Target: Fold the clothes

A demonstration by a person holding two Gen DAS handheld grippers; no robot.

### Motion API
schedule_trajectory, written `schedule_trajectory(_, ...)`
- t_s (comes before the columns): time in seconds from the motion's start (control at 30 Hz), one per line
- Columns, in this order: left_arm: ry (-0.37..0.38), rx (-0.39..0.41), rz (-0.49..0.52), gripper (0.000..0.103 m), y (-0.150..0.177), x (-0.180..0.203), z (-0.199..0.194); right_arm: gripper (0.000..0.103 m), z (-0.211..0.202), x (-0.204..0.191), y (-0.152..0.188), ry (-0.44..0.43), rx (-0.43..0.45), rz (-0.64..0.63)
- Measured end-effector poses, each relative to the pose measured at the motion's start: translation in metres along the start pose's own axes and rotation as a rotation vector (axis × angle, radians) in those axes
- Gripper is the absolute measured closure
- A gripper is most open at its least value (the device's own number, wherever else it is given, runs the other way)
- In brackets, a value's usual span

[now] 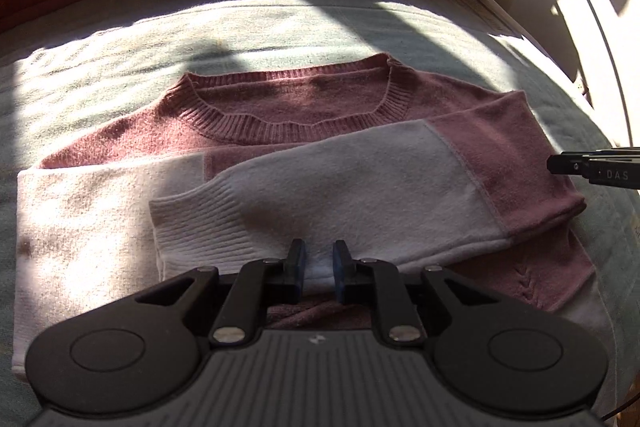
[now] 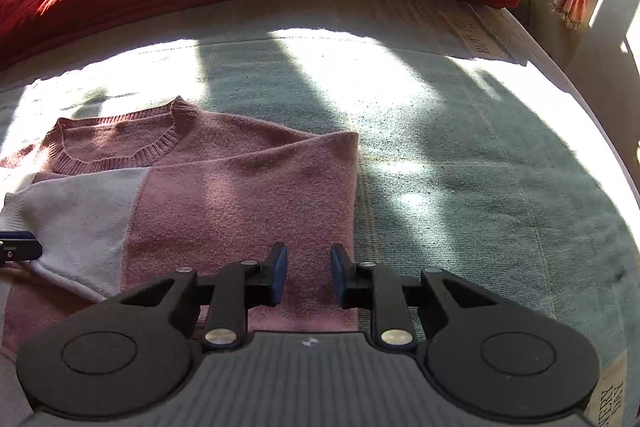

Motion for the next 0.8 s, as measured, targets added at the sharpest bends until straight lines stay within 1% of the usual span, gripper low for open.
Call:
schedule_trajectory(0.07,0.000,-0.001,0.000,0.087,-0.001,0.000,0.000,0.077,0.012,0.004,-0.002,-0.002,-0.029,0.017)
schedule_trajectory(0.17,-0.001,0.003,0.007,0.086,0.000,0.001,0.000,0.077,0.012,0.008,-0.003,-0.024,-0.033,0.043)
schedule_trajectory(0.3,0.007,0.001,-0.003,0.086,-0.001,-0.001,0.001,0.077,-0.003,0.013,-0.015,-0.069,0.009,0.094)
schedule_trajectory(0.43,0.014,-0.006,-0.008,0.086,-0.001,-0.002,0.002,0.077,0.000,0.014,-0.036,-0.083,0.031,0.105)
schedule_trajectory(0.5,0.018,-0.008,-0.013,0.086,-0.002,-0.002,0.002,0.077,0.012,0.013,-0.042,-0.065,0.012,0.090)
schedule_trajectory(0.57,0.022,-0.007,-0.015,0.086,-0.003,-0.002,0.001,0.077,0.026,0.016,-0.042,-0.040,-0.025,0.085)
schedule_trajectory(0.6,0.026,0.001,-0.007,0.086,-0.004,0.000,-0.002,0.076,0.028,0.020,-0.041,-0.045,-0.034,0.109)
schedule_trajectory(0.63,0.029,0.010,0.001,0.083,-0.004,0.001,-0.005,0.076,0.030,0.024,-0.041,-0.050,-0.043,0.132)
schedule_trajectory(0.67,0.032,0.020,0.012,0.078,-0.005,0.003,-0.009,0.076,0.030,0.027,-0.040,-0.053,-0.048,0.152)
schedule_trajectory(0.73,0.033,0.057,0.056,0.073,-0.007,0.009,-0.018,0.076,0.017,0.027,-0.046,-0.055,-0.007,0.151)
schedule_trajectory(0.8,0.041,0.080,0.091,0.070,-0.009,0.014,-0.024,0.076,0.007,0.024,-0.055,-0.095,0.037,0.155)
Point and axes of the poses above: each gripper's, at about its wrist camera, not at the fingertips, and z roughly the way its jaws point, x to its right, y to its underside, the point moved 3 cm from there along z, roughly the way its jaws point, and after that the axes turned 8 degrees about -x, right-handed, at the moved point
